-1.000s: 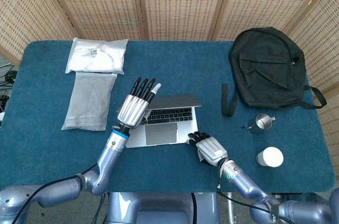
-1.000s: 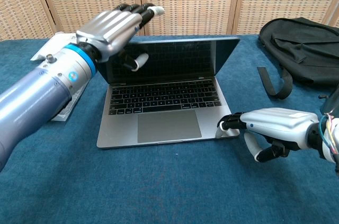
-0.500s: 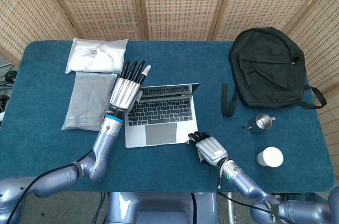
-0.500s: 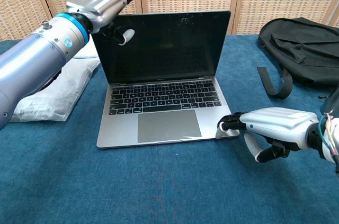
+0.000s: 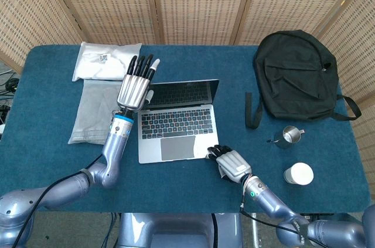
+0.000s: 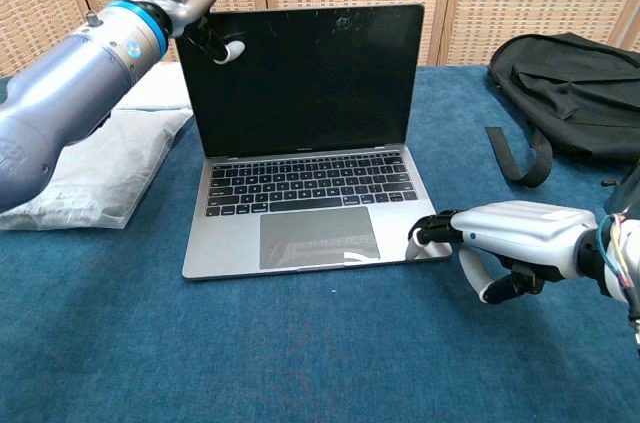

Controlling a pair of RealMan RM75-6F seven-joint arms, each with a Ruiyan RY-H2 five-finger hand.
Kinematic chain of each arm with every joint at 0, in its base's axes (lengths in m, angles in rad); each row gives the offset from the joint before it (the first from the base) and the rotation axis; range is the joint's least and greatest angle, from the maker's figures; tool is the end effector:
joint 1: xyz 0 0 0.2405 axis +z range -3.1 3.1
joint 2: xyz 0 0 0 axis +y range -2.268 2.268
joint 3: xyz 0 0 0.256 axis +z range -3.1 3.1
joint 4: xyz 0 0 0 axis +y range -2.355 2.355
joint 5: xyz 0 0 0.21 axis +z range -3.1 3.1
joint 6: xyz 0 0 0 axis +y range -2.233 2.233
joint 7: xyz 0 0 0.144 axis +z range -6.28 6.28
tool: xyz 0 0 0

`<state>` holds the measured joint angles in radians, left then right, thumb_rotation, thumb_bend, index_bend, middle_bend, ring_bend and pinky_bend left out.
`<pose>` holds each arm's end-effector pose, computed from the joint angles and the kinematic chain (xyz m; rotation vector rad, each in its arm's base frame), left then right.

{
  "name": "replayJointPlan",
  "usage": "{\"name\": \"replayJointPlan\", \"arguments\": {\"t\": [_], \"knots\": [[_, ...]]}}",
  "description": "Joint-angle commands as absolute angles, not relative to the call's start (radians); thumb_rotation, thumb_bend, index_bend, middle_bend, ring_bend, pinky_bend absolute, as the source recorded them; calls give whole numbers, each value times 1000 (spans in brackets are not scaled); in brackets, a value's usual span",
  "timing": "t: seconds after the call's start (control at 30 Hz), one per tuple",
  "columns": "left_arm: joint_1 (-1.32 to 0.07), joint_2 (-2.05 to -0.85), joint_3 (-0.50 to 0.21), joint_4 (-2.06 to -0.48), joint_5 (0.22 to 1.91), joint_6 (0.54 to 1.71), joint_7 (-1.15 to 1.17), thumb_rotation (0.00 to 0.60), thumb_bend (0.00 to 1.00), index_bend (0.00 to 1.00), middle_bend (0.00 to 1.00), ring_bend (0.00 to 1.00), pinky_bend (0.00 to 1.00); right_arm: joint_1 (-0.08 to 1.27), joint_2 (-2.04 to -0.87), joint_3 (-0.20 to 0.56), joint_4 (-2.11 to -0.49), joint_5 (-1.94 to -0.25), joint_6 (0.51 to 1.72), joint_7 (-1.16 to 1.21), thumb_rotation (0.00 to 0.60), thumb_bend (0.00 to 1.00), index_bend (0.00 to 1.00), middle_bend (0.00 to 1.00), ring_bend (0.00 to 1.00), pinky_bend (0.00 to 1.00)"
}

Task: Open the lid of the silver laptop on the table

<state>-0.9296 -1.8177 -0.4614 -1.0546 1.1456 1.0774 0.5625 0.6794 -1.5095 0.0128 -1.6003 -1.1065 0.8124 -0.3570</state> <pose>-0.0737 0.4326 -0.0045 -1.5654 -0.5413 -1.0214 -0.1815 -0.2719 -0.0500 2.1198 -1.1420 0.6821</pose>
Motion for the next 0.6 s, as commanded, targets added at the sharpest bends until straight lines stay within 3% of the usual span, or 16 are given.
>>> {"name": "replayJointPlan", "arguments": {"t": [0.03, 0.6], "knots": [[-943, -1811, -476, -1035, 1123, 1066, 556, 600, 370, 0, 0, 0, 0, 681, -1512, 12, -1594, -1106, 810, -354, 600, 981, 187, 121, 50, 124], [-1021, -1834, -486, -902, 1030, 1009, 535, 600, 369, 0, 0, 0, 0, 681, -1503, 8, -1581, -1113, 817, -342, 600, 981, 187, 121, 50, 124]]}}
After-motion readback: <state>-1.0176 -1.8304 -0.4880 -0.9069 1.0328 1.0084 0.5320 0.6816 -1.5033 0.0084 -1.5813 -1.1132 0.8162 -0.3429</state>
